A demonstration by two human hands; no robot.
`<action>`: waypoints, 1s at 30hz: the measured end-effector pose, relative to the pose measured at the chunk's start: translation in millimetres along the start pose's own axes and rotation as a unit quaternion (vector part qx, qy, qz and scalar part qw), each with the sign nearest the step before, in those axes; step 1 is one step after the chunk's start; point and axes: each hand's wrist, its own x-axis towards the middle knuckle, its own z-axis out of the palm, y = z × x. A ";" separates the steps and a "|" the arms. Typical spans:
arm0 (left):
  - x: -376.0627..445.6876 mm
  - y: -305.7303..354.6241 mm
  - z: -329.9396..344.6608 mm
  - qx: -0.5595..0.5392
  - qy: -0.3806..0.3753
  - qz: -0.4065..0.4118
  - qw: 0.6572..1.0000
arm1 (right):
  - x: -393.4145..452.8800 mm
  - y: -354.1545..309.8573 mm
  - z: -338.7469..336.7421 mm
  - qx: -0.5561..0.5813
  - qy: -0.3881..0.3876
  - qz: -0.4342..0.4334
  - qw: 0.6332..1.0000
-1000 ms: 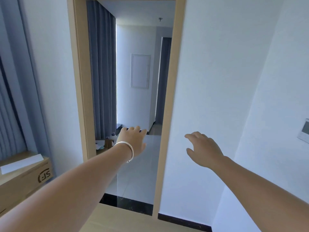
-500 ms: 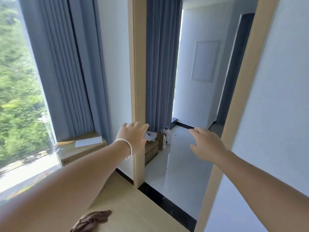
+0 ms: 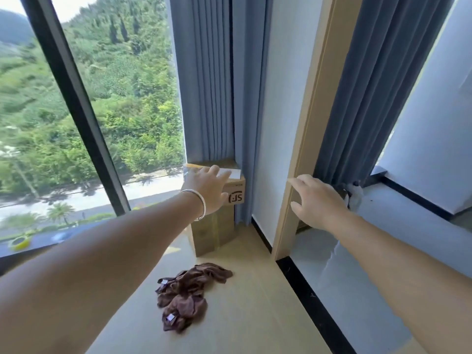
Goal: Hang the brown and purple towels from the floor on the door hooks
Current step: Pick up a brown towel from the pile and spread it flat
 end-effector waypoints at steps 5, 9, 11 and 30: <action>14.4 -60.2 65.2 -0.001 -0.042 -0.054 0.998 | 74.1 -34.4 47.1 0.015 -0.027 -0.053 0.998; 39.6 -112.0 132.3 -0.021 -0.085 -0.100 0.991 | 146.6 -61.2 94.0 0.014 -0.064 -0.083 0.994; 50.4 -135.1 168.9 -0.037 -0.115 -0.118 0.986 | 183.8 -75.2 121.0 0.016 -0.090 -0.096 0.991; -1.2 -175.9 483.2 -0.140 -0.360 -0.246 0.889 | 325.8 -165.2 438.1 0.031 -0.347 -0.231 0.908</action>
